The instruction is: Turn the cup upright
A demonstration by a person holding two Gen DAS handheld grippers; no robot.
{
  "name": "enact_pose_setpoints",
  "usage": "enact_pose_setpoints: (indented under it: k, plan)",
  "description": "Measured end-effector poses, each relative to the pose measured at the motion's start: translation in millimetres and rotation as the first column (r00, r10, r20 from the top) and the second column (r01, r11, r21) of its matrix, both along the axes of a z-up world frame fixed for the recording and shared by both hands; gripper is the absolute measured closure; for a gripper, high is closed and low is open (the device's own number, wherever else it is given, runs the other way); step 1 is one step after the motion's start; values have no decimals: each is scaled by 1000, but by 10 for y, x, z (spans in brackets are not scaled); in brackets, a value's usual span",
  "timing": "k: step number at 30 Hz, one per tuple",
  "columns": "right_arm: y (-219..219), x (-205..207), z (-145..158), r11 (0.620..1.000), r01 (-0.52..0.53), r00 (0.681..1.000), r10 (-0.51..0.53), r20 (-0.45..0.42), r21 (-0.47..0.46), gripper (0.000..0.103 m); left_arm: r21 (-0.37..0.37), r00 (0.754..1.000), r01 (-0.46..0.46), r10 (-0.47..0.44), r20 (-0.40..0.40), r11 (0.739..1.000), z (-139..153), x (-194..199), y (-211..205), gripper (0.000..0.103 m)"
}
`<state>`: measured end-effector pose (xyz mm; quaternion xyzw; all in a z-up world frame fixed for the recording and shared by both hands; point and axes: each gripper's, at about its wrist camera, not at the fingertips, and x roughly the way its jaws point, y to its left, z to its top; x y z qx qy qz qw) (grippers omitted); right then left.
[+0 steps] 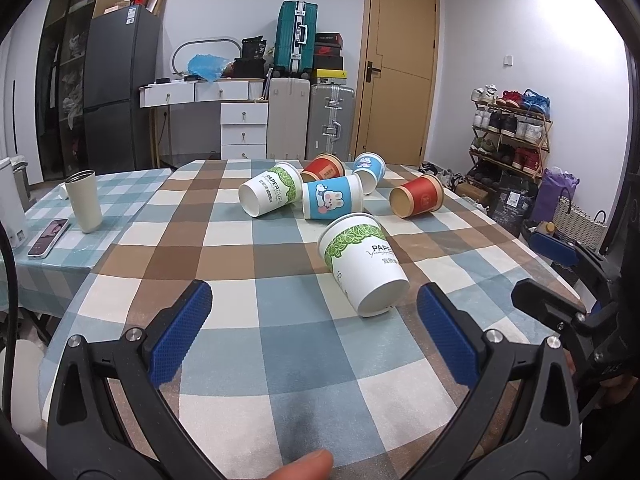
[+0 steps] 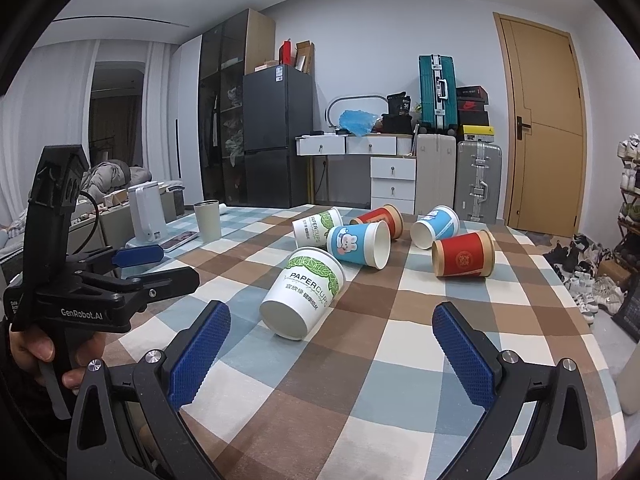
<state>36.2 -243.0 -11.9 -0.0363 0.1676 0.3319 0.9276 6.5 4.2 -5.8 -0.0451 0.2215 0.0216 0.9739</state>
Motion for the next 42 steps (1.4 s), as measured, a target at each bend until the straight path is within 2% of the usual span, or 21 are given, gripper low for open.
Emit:
enact_pose_setpoints:
  k: [24,42]
  plan:
    - [-14,48,-38,1000,9,1000,-9,-17,-5,0,-14,999,-6,6,-41,1000,14,83,-82,1]
    - [-53,106,-49,999,32,999,-33,-40,-17,0,-34,995,-7,3,-97,999,-24,390,-65,1]
